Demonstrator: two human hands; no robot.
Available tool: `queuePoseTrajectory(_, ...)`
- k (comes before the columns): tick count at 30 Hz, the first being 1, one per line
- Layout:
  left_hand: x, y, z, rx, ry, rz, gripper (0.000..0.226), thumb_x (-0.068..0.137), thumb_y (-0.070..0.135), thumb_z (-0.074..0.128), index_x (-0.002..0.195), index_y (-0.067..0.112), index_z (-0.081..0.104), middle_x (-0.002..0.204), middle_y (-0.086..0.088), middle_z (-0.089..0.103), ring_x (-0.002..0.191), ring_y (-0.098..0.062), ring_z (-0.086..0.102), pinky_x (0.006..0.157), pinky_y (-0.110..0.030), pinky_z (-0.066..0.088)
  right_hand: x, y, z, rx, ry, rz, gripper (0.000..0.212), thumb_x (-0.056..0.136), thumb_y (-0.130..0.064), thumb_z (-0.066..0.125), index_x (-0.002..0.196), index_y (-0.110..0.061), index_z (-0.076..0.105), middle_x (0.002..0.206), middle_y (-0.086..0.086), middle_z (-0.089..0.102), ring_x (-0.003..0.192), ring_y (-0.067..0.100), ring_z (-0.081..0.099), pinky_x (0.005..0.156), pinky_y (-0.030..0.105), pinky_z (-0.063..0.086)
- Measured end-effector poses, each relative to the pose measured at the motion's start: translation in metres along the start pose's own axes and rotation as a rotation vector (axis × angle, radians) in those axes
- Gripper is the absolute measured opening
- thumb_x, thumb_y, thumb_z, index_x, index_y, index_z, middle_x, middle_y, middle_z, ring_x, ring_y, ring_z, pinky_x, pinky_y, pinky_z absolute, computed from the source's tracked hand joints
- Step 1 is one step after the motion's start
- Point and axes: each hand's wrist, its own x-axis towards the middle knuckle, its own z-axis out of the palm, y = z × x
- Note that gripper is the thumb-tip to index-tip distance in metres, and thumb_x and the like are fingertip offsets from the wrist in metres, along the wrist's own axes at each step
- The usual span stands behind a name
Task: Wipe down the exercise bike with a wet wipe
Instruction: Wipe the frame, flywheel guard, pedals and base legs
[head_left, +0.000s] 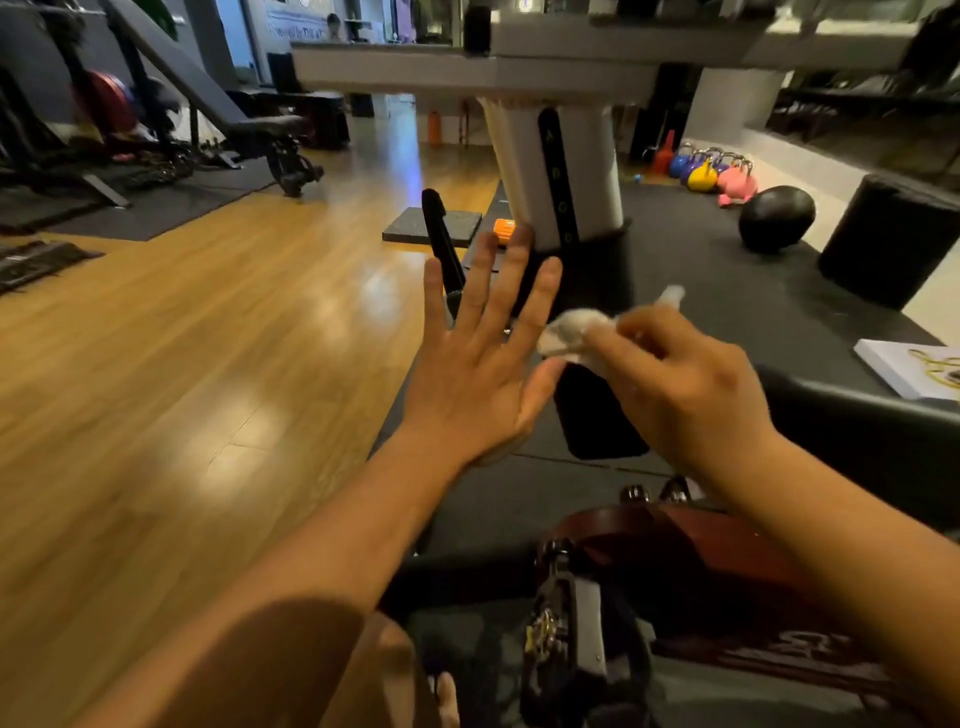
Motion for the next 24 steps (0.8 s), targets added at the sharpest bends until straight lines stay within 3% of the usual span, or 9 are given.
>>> queuePoseTrajectory(2, 0.001, 0.004, 0.0, -0.021, 0.005, -0.033, 0.074, 0.097, 0.05, 0.036, 0.155, 0.011, 0.009, 0.162, -0.023, 0.01, 0.15, -0.04, 0.005, 0.116, -0.067, 0.007, 0.021, -0.006, 0.0, 0.027, 0.098, 0.054, 0.018, 0.088, -0.011, 0.067, 0.105, -0.004, 0.071, 0.088, 0.015, 0.062, 0.056, 0.027, 0.054, 0.044, 0.032, 0.048)
queuePoseTrajectory(3, 0.0, 0.005, 0.0, -0.031, 0.008, -0.037, 0.076, 0.097, 0.049, 0.039, 0.155, 0.01, 0.01, 0.161, -0.024, 0.01, 0.15, -0.04, 0.005, 0.117, -0.066, 0.006, 0.015, -0.01, 0.006, 0.043, 0.07, 0.031, 0.019, 0.088, -0.01, 0.067, 0.105, -0.004, 0.07, 0.087, 0.015, 0.062, 0.057, 0.027, 0.055, 0.044, 0.032, 0.048)
queuePoseTrajectory(6, -0.008, 0.008, 0.004, -0.021, -0.006, 0.017, 0.082, 0.092, 0.049, 0.047, 0.155, 0.008, 0.014, 0.16, -0.027, 0.007, 0.15, -0.041, 0.005, 0.117, -0.066, 0.004, -0.042, -0.011, 0.025, 0.054, -0.175, -0.098, 0.026, 0.081, -0.004, 0.068, 0.107, -0.001, 0.068, 0.087, 0.017, 0.061, 0.051, 0.029, 0.055, 0.037, 0.033, 0.046)
queuePoseTrajectory(8, -0.017, 0.01, 0.006, 0.014, -0.029, 0.021, 0.082, 0.092, 0.046, 0.046, 0.156, 0.011, 0.01, 0.161, -0.022, 0.003, 0.15, -0.039, 0.002, 0.117, -0.065, 0.002, -0.069, -0.003, 0.022, 0.047, -0.338, -0.1, 0.033, 0.071, -0.001, 0.076, 0.103, -0.002, 0.069, 0.087, 0.017, 0.062, 0.047, 0.029, 0.055, 0.035, 0.03, 0.043)
queuePoseTrajectory(10, -0.027, 0.015, 0.009, 0.013, -0.066, 0.027, 0.08, 0.093, 0.046, 0.042, 0.157, 0.011, 0.009, 0.162, -0.017, -0.002, 0.15, -0.038, -0.001, 0.117, -0.065, 0.001, -0.072, 0.002, 0.01, 0.043, -0.385, -0.055, 0.035, 0.066, -0.003, 0.081, 0.099, -0.004, 0.07, 0.088, 0.017, 0.061, 0.045, 0.029, 0.053, 0.035, 0.029, 0.041)
queuePoseTrajectory(13, -0.035, 0.036, 0.015, 0.009, -0.111, 0.063, 0.081, 0.094, 0.048, 0.039, 0.157, 0.008, 0.009, 0.163, -0.016, -0.003, 0.15, -0.038, -0.002, 0.115, -0.068, 0.003, -0.044, 0.013, -0.008, 0.009, -0.176, 0.092, 0.011, 0.082, -0.009, 0.071, 0.093, -0.006, 0.07, 0.086, 0.017, 0.059, 0.049, 0.031, 0.052, 0.04, 0.034, 0.048)
queuePoseTrajectory(16, -0.032, 0.066, 0.02, -0.053, -0.102, 0.101, 0.082, 0.093, 0.047, 0.041, 0.157, 0.006, 0.011, 0.163, -0.018, 0.001, 0.15, -0.037, -0.001, 0.114, -0.07, 0.005, -0.025, 0.039, -0.013, -0.017, 0.093, 0.383, 0.011, 0.089, -0.006, 0.059, 0.089, -0.002, 0.069, 0.089, 0.019, 0.06, 0.061, 0.032, 0.056, 0.054, 0.039, 0.053)
queuePoseTrajectory(20, -0.022, 0.092, 0.032, -0.099, -0.056, 0.154, 0.081, 0.093, 0.045, 0.045, 0.156, 0.003, 0.015, 0.163, -0.02, 0.005, 0.151, -0.038, 0.003, 0.116, -0.068, 0.003, -0.043, 0.059, -0.022, 0.041, 0.142, 0.336, 0.013, 0.085, -0.002, 0.058, 0.079, 0.002, 0.068, 0.086, 0.018, 0.063, 0.071, 0.026, 0.059, 0.066, 0.022, 0.046)
queuePoseTrajectory(24, -0.018, 0.11, 0.042, -0.072, -0.094, 0.125, 0.085, 0.093, 0.047, 0.044, 0.156, 0.003, 0.008, 0.163, -0.022, 0.003, 0.15, -0.039, -0.001, 0.113, -0.071, -0.002, -0.061, 0.075, -0.051, 0.069, 0.136, 0.4, 0.008, 0.078, -0.007, 0.067, 0.083, -0.003, 0.07, 0.082, 0.013, 0.064, 0.073, 0.019, 0.056, 0.065, 0.016, 0.035)
